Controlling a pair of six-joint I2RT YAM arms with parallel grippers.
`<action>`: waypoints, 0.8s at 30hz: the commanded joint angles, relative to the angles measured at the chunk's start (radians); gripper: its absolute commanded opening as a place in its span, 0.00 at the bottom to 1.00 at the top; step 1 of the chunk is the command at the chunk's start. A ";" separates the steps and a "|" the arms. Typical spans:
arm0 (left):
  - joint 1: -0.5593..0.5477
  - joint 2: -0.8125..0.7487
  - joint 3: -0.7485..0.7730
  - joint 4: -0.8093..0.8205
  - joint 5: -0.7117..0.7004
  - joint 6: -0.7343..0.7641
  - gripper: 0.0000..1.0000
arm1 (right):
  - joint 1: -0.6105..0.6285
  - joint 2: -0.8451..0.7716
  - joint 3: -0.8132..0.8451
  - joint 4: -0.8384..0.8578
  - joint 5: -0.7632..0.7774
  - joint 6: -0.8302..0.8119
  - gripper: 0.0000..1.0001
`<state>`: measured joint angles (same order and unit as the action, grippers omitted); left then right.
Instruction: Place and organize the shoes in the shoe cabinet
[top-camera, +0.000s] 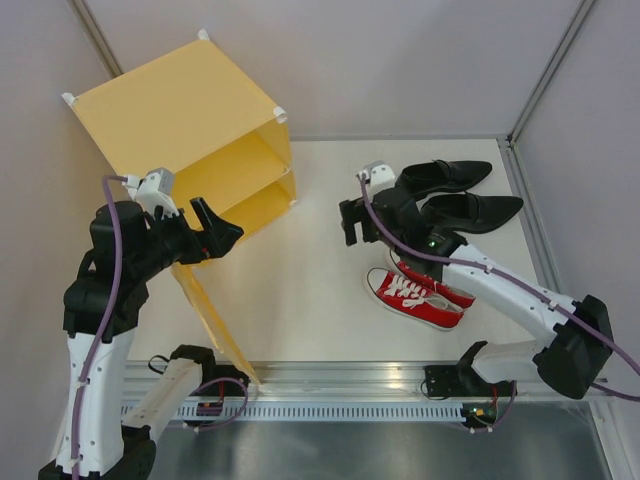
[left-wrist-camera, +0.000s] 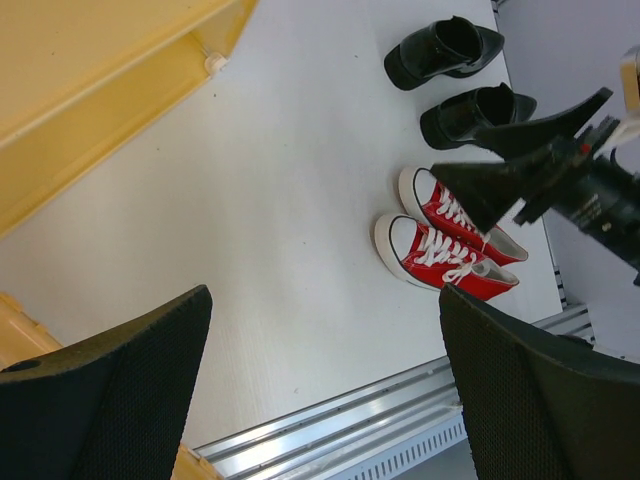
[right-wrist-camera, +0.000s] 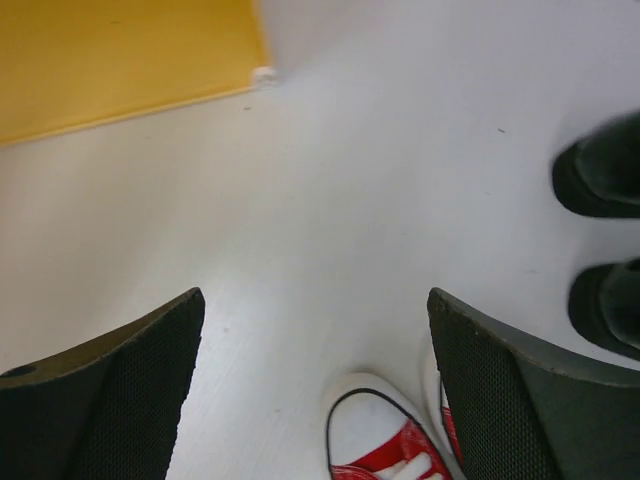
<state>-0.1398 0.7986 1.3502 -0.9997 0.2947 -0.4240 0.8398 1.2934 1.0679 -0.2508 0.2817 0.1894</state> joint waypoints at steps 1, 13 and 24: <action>0.002 0.004 0.007 -0.002 -0.028 0.024 0.98 | -0.141 0.036 0.015 -0.021 0.041 0.102 0.95; 0.002 0.004 -0.002 0.007 -0.002 0.010 0.98 | -0.502 0.465 0.378 0.048 -0.006 0.117 0.87; 0.002 -0.001 0.006 0.006 0.009 0.014 0.98 | -0.596 0.822 0.739 -0.065 -0.039 0.084 0.71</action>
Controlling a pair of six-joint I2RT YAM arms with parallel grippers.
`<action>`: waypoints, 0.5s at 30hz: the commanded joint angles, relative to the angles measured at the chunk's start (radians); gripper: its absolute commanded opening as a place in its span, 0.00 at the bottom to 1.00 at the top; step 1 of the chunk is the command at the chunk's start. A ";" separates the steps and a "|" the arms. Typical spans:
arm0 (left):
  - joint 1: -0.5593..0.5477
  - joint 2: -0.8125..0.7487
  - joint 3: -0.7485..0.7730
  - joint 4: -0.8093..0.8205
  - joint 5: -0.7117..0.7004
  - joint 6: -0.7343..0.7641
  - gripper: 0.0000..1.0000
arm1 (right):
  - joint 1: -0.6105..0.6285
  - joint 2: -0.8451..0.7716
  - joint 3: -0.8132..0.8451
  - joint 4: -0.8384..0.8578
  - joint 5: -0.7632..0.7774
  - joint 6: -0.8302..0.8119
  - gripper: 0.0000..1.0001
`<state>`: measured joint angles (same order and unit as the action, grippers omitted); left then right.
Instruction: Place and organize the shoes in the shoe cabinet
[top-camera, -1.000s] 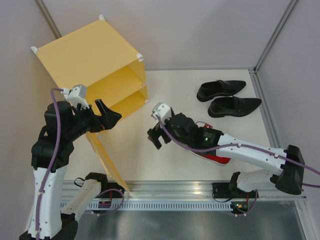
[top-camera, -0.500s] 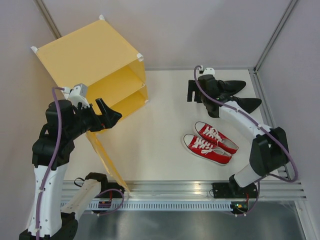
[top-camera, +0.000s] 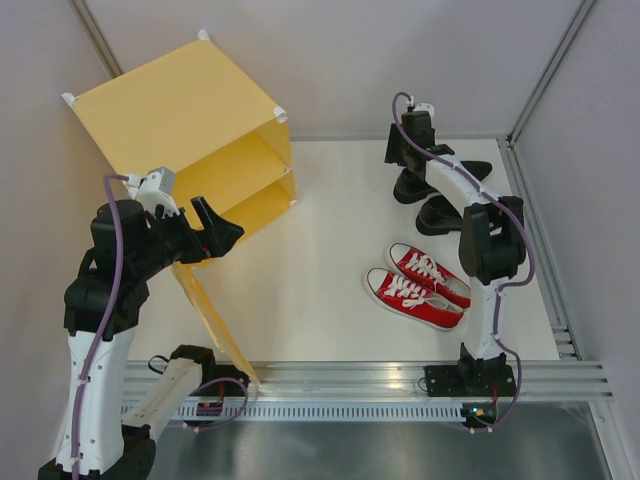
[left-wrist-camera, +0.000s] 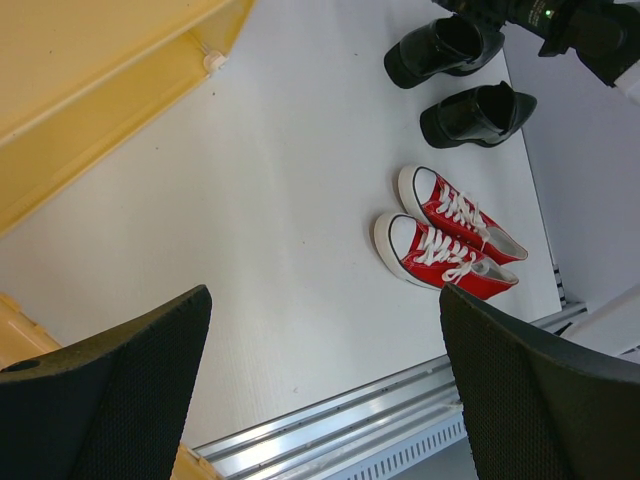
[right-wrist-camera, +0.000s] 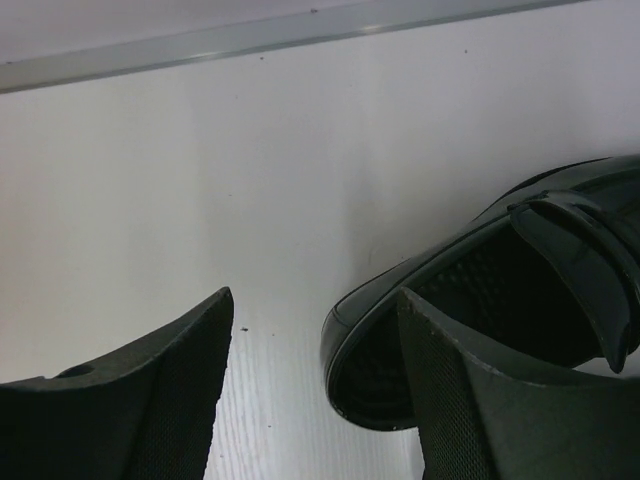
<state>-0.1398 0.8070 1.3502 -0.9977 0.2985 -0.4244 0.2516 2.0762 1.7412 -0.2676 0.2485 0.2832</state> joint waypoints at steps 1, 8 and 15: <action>0.002 -0.009 0.004 0.005 0.004 0.016 0.98 | -0.011 0.059 0.072 -0.058 -0.006 -0.010 0.70; 0.002 -0.009 0.003 0.004 -0.002 0.016 0.98 | -0.012 0.084 0.057 -0.094 -0.035 0.005 0.64; 0.003 -0.006 0.000 0.004 -0.005 0.018 0.98 | -0.011 0.108 0.043 -0.124 -0.103 0.007 0.54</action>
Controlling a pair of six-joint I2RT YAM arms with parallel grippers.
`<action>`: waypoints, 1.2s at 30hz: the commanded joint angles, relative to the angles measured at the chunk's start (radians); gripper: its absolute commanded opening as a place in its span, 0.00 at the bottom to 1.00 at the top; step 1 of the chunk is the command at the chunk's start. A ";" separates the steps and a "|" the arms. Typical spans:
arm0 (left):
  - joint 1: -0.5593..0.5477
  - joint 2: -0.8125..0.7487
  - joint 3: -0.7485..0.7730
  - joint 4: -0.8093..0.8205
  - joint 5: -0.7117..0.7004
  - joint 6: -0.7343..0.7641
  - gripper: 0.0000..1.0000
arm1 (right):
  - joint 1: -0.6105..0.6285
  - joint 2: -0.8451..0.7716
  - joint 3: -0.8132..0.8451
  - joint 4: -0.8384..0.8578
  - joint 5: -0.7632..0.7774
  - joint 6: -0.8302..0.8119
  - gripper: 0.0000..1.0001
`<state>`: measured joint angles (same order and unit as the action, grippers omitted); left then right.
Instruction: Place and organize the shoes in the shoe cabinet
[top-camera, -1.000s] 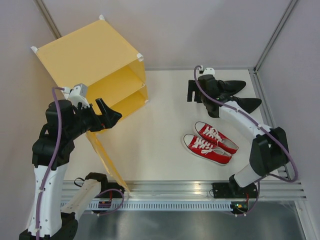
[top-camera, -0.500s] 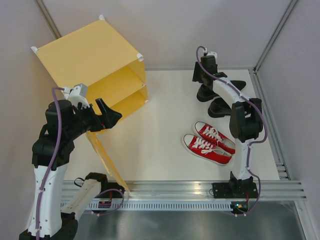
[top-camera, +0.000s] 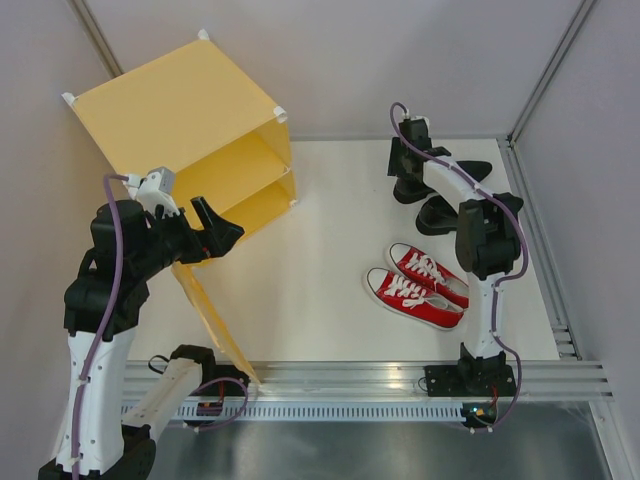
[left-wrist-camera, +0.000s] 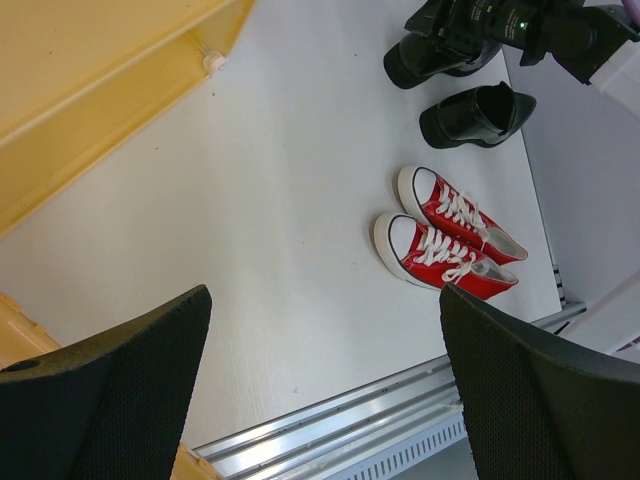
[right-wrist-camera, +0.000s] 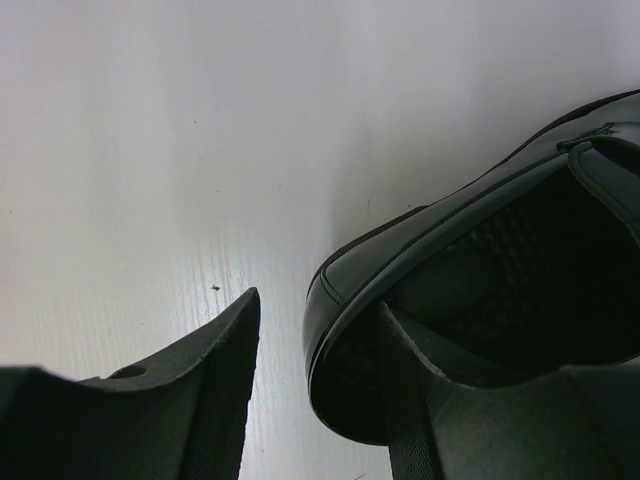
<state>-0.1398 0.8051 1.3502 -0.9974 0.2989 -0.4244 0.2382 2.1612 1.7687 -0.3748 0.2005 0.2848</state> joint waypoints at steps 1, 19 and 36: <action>0.002 -0.004 0.000 0.003 -0.007 0.019 0.98 | 0.001 0.029 0.020 -0.021 -0.067 0.005 0.53; 0.002 -0.021 -0.011 0.003 -0.038 0.026 0.98 | 0.110 -0.168 -0.112 -0.087 -0.197 -0.182 0.01; 0.002 -0.021 -0.023 0.028 -0.037 0.026 0.98 | 0.588 -0.580 -0.488 -0.082 -0.364 -0.364 0.01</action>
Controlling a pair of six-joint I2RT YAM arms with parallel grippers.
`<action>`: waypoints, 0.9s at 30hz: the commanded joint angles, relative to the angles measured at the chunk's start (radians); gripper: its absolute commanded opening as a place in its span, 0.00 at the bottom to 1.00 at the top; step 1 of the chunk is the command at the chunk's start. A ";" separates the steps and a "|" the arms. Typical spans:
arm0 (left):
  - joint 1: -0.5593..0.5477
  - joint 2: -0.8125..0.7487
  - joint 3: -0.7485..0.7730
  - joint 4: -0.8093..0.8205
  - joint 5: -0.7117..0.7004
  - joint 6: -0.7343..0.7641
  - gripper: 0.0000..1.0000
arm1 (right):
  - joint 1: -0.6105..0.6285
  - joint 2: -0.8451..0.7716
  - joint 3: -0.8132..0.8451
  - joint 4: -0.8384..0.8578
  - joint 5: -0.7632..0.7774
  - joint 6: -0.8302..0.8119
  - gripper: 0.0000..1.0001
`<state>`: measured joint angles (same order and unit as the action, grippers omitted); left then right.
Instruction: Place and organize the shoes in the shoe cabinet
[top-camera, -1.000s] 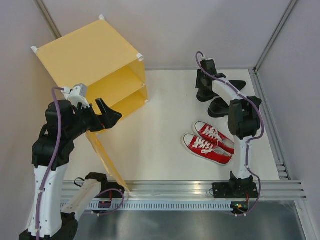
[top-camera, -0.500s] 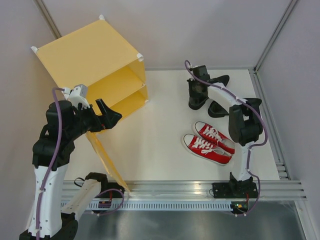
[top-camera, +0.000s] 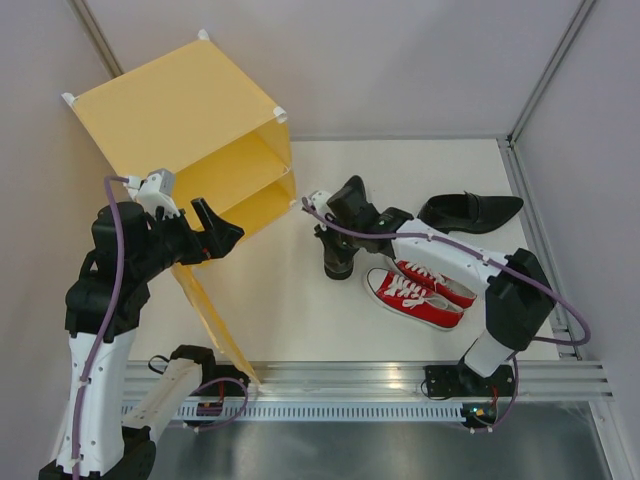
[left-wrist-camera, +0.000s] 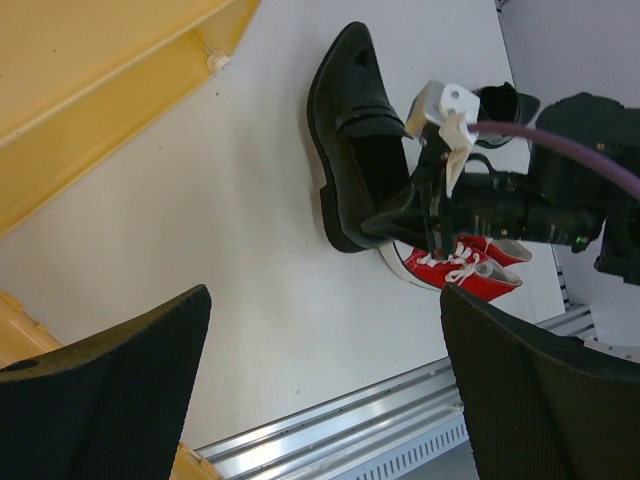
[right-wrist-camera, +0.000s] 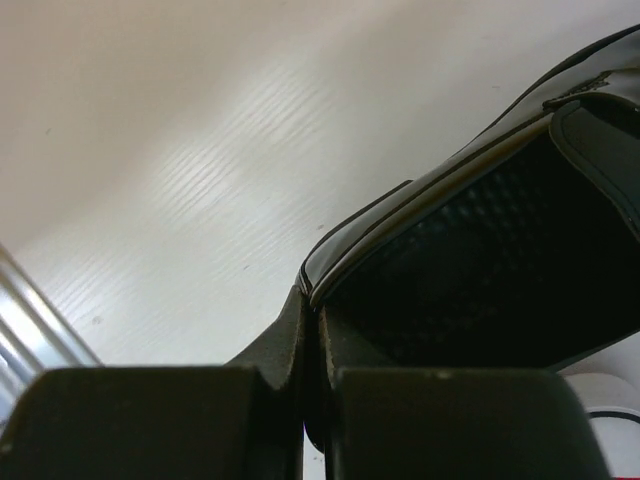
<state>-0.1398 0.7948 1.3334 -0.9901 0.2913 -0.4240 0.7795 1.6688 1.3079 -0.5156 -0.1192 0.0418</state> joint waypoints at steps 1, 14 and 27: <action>0.002 -0.011 -0.008 0.021 -0.030 0.025 0.99 | 0.090 -0.092 -0.035 0.057 -0.062 -0.144 0.01; 0.002 -0.019 -0.005 0.021 -0.026 0.011 0.99 | 0.247 0.041 0.019 0.028 -0.367 -0.515 0.01; 0.002 -0.019 -0.003 0.021 -0.021 0.004 0.99 | 0.282 0.077 0.068 -0.057 -0.260 -0.456 0.57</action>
<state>-0.1398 0.7864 1.3205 -0.9844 0.2909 -0.4244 1.0355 1.8057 1.3502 -0.5980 -0.4259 -0.4442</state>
